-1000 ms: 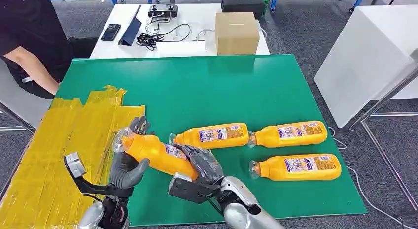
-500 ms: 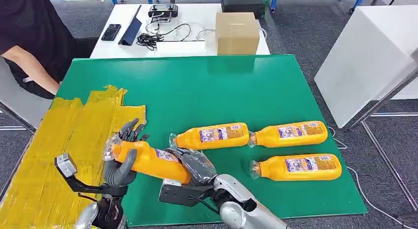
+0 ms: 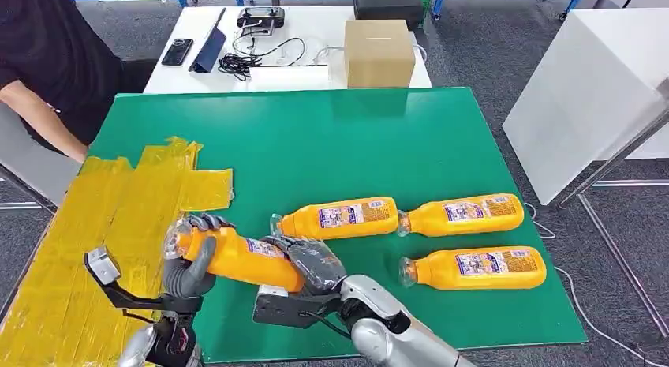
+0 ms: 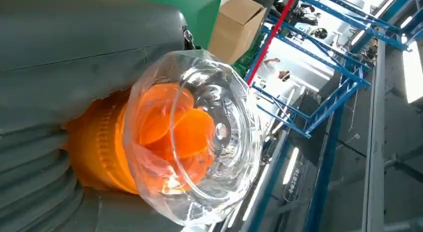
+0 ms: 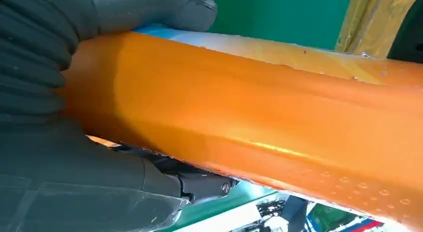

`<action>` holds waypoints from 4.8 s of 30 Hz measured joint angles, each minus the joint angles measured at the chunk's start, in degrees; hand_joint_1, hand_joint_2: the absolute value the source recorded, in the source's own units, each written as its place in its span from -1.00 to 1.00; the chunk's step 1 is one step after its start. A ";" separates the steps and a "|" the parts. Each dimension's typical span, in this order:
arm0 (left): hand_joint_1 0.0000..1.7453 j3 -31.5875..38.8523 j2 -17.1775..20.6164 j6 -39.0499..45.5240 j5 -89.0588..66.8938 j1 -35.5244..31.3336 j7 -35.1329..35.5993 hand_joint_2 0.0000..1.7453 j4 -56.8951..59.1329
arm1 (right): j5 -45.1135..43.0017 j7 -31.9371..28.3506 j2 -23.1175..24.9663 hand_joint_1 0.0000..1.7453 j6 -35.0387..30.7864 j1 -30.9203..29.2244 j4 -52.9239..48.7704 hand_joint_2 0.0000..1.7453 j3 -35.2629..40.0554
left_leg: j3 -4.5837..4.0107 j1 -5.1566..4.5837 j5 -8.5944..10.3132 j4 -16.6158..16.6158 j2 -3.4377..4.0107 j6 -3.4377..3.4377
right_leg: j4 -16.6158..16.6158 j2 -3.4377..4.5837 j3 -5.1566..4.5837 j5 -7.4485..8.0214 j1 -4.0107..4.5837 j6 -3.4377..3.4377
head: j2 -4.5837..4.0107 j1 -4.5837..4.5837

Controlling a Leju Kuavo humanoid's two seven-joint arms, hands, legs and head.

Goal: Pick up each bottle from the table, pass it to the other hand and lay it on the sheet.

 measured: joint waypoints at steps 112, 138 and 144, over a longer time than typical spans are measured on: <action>-1.00 -17.75 21.97 36.76 -122.25 -6.19 26.14 -1.00 1.55 | 19.82 -2.21 -2.32 -1.00 -15.82 22.27 -25.44 1.00 -25.66 | -0.19 0.01 0.04 0.00 0.02 -0.05 | 0.03 0.01 -0.24 0.02 0.02 0.00 | 0.00 0.00; -1.00 -12.57 20.28 27.52 -93.35 -13.41 12.37 -1.00 9.97 | 30.05 5.68 -4.07 -1.00 -1.40 1.10 2.77 1.00 -22.62 | -0.73 0.02 0.61 0.00 0.07 -0.05 | 0.06 0.09 -0.76 0.56 0.04 0.02 | 0.00 0.00; -1.00 -11.58 19.69 26.09 -88.16 -13.35 10.25 -1.00 9.66 | 30.14 5.81 -4.07 -1.00 -1.22 0.21 4.28 1.00 -22.10 | -0.74 0.02 0.61 0.00 0.07 -0.05 | 0.06 0.09 -0.77 0.56 0.04 0.02 | 0.00 0.00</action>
